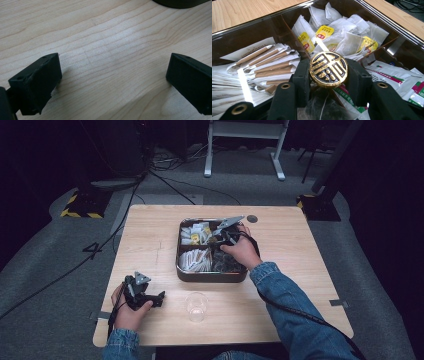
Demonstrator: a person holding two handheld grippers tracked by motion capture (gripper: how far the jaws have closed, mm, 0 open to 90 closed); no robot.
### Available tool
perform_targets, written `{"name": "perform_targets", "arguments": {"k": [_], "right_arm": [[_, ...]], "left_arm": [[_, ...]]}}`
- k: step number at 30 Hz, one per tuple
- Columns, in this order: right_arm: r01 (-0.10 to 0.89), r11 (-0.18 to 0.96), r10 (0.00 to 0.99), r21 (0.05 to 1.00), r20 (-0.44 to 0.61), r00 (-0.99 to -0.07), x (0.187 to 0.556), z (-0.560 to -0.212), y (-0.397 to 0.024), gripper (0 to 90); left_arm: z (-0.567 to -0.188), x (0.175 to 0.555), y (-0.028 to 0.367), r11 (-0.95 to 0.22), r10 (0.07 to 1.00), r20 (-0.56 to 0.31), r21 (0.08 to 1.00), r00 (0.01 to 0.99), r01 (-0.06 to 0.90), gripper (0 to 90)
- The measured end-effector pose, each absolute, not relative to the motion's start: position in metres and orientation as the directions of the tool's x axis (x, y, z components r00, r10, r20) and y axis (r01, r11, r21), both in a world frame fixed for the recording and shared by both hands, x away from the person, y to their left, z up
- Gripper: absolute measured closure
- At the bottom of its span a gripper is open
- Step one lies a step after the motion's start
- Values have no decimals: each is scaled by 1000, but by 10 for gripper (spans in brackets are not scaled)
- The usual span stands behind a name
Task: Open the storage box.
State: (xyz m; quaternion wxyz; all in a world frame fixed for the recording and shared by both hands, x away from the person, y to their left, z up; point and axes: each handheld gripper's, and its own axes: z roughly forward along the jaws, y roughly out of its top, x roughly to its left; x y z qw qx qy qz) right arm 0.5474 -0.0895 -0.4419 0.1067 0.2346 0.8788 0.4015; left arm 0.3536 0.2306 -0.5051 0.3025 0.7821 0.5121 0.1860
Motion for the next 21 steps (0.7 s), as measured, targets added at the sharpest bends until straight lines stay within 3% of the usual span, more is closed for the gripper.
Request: {"name": "perform_targets", "arguments": {"k": [21], "right_arm": [[318,564,503,762,-11,-864,546,-438,-90,590]], "left_arm": [[-505,355,230,-290,912,-27,663,409,690,2]]}}
